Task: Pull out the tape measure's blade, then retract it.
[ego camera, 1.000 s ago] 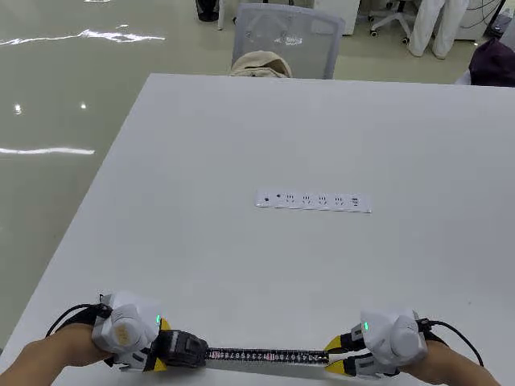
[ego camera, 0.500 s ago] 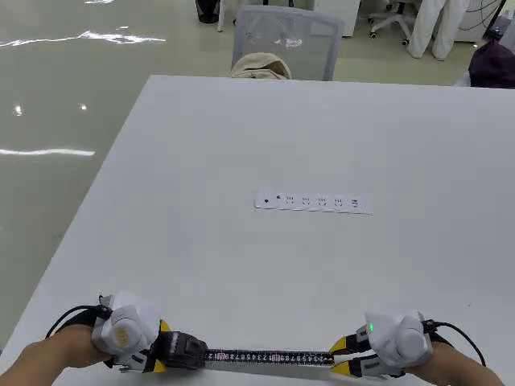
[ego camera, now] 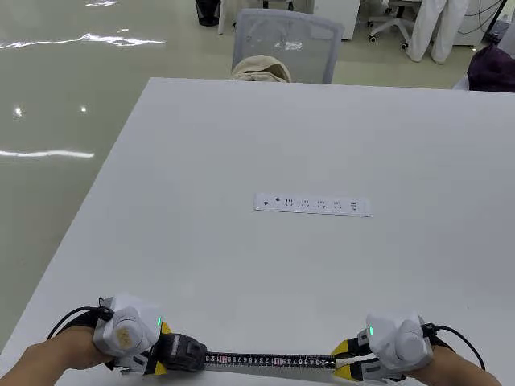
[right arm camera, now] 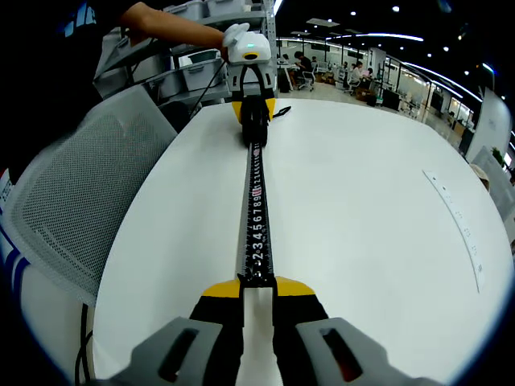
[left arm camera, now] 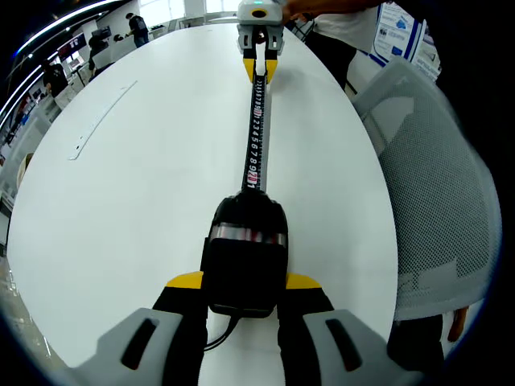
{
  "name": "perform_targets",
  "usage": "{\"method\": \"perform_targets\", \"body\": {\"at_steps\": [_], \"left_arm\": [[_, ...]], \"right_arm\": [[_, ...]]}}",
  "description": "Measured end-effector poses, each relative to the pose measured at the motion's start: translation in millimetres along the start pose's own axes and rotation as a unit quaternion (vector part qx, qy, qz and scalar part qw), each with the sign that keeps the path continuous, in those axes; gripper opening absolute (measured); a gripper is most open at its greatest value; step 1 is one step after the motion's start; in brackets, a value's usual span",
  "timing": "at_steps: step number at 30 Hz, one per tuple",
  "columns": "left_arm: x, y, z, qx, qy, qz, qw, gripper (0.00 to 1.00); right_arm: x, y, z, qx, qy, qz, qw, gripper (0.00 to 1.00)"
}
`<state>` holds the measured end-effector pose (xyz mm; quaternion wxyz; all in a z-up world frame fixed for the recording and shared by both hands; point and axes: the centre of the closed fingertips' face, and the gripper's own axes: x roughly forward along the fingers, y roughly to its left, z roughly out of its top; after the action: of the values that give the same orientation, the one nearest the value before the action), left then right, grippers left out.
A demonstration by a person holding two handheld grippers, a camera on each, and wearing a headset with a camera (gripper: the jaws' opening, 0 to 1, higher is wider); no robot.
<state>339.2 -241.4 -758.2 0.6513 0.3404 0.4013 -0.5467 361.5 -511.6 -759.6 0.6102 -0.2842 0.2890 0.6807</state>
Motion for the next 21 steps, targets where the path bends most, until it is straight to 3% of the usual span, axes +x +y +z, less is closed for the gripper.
{"method": "perform_targets", "body": {"at_steps": [21], "left_arm": [[2.5, 0.8, 1.0, 0.002, 0.004, -0.003, 1.0000, 0.29]], "right_arm": [[8.6, 3.3, -7.3, 0.006, 0.027, -0.001, 0.9996, 0.12]]}}
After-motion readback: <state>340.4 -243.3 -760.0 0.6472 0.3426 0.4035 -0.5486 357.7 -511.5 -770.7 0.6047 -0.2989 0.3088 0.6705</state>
